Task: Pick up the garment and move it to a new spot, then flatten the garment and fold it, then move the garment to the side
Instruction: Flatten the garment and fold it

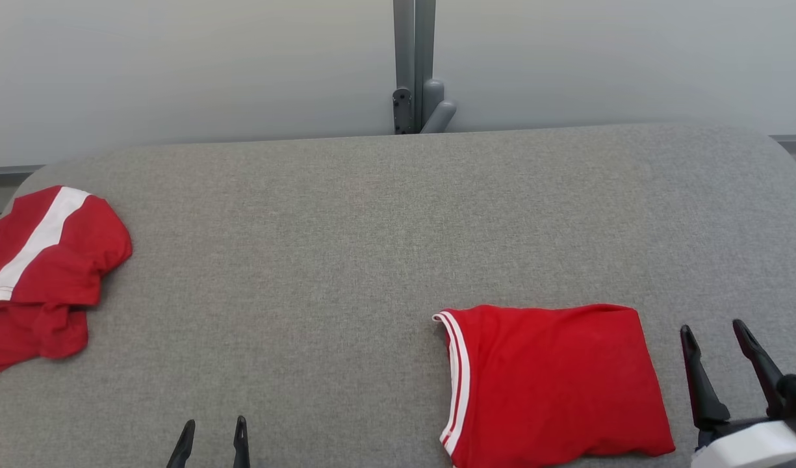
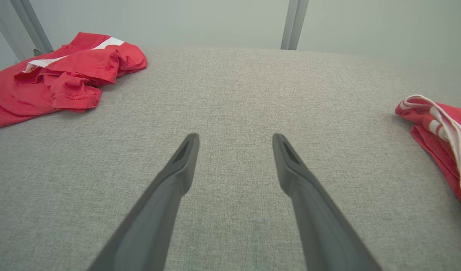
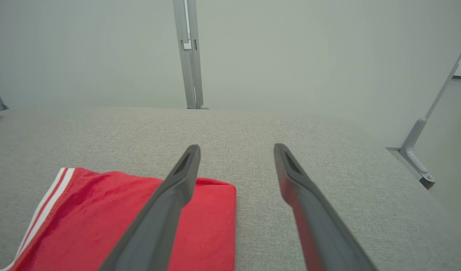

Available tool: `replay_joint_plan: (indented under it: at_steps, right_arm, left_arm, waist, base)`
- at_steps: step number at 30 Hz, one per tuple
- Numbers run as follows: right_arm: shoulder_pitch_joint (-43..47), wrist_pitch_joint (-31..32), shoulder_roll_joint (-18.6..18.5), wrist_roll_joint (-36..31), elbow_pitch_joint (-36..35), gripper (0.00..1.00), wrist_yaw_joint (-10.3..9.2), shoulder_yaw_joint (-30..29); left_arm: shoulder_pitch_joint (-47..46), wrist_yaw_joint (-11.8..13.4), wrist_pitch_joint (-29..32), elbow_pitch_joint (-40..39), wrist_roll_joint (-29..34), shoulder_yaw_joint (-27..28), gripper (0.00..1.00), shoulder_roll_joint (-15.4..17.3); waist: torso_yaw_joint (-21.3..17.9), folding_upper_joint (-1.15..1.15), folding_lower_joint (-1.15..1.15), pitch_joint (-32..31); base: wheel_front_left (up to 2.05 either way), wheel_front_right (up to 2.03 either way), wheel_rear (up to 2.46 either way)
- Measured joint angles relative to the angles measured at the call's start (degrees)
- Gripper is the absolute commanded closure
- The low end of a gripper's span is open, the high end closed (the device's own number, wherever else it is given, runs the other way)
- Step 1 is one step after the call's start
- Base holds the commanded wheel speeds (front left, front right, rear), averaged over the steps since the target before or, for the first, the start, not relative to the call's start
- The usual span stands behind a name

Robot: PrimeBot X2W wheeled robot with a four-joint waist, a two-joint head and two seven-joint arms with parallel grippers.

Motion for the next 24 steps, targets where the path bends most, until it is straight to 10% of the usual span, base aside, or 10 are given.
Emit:
replay_joint_plan:
  at_steps: [8, 24]
  right_arm:
    - [1.4, -4.9, 1.4, -4.6, 9.7, 0.00, 0.03, -4.5]
    - [3.2, -5.1, 5.4, -6.6, 6.1, 0.00, 0.03, -7.4]
  left_arm:
    - [0.4, 1.1, 0.0, -1.2, -0.2, -0.4, 0.00, 0.0]
    - [2.1, 1.1, 0.0, -3.8, 0.7, 1.6, 0.00, 0.0]
  waist:
    - [0.8, 0.00, 0.00, -1.8]
    - [1.0, 0.00, 0.00, -3.6]
  base:
    - [0.00, 0.00, 0.00]
    - [0.00, 0.00, 0.00]
